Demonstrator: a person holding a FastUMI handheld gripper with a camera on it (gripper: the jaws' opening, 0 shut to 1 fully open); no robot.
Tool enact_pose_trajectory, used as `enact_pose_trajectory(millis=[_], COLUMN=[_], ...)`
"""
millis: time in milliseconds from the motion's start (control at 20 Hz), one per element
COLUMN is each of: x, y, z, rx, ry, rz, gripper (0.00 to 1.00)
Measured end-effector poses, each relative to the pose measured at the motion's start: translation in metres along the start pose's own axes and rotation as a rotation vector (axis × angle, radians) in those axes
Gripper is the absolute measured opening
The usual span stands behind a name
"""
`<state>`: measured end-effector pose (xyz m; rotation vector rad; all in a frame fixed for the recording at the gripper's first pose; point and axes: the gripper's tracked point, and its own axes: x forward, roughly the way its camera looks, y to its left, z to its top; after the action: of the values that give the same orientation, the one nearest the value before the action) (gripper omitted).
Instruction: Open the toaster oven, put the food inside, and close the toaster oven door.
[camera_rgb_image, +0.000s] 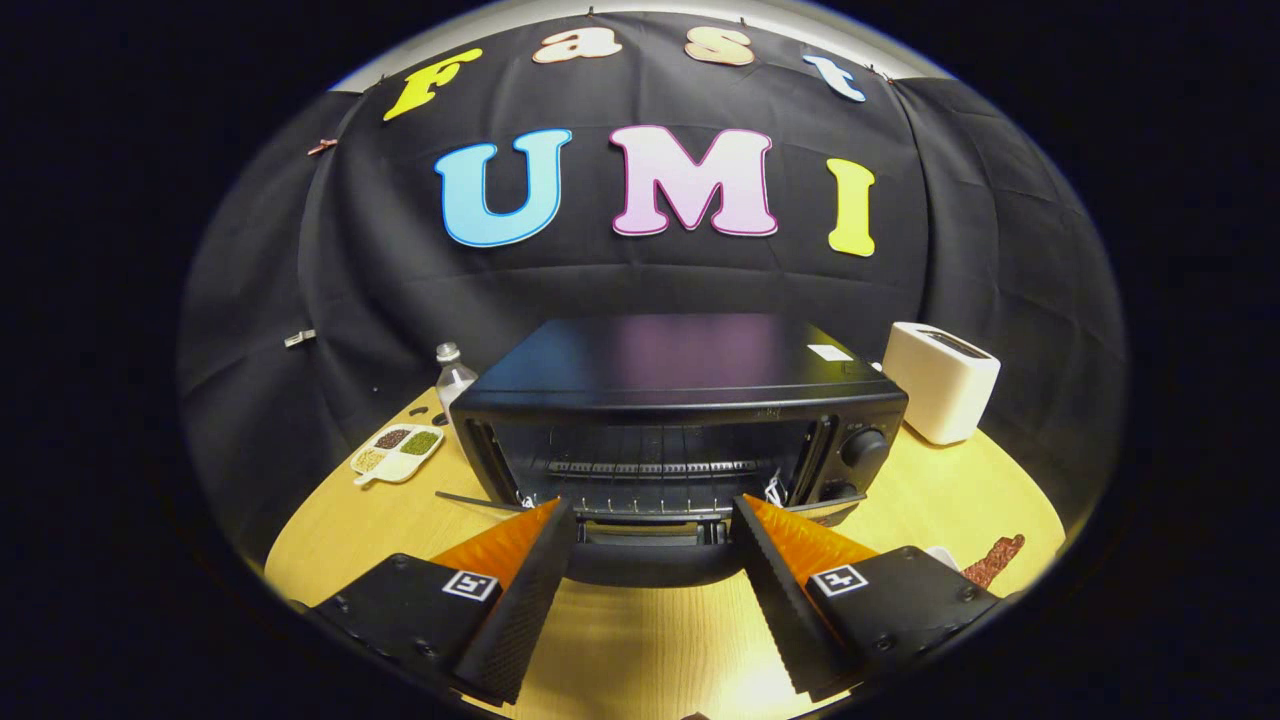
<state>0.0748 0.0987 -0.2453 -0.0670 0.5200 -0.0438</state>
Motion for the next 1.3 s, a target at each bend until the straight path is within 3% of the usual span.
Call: enact_pose_trajectory(millis=[300,850,1100,1300], x=[-0.015,-0.037,-0.049,-0.066], y=[0.000,-0.003,-0.013,-0.039], z=[-0.025,-0.112,-0.081,-0.031], rx=[-0.023,-0.082,-0.055,-0.056], ry=[0.051,0.305,0.255,0.165], rz=[0.028,0.125,0.145,0.143], gripper=[0.96,0.97,0.97,0.97])
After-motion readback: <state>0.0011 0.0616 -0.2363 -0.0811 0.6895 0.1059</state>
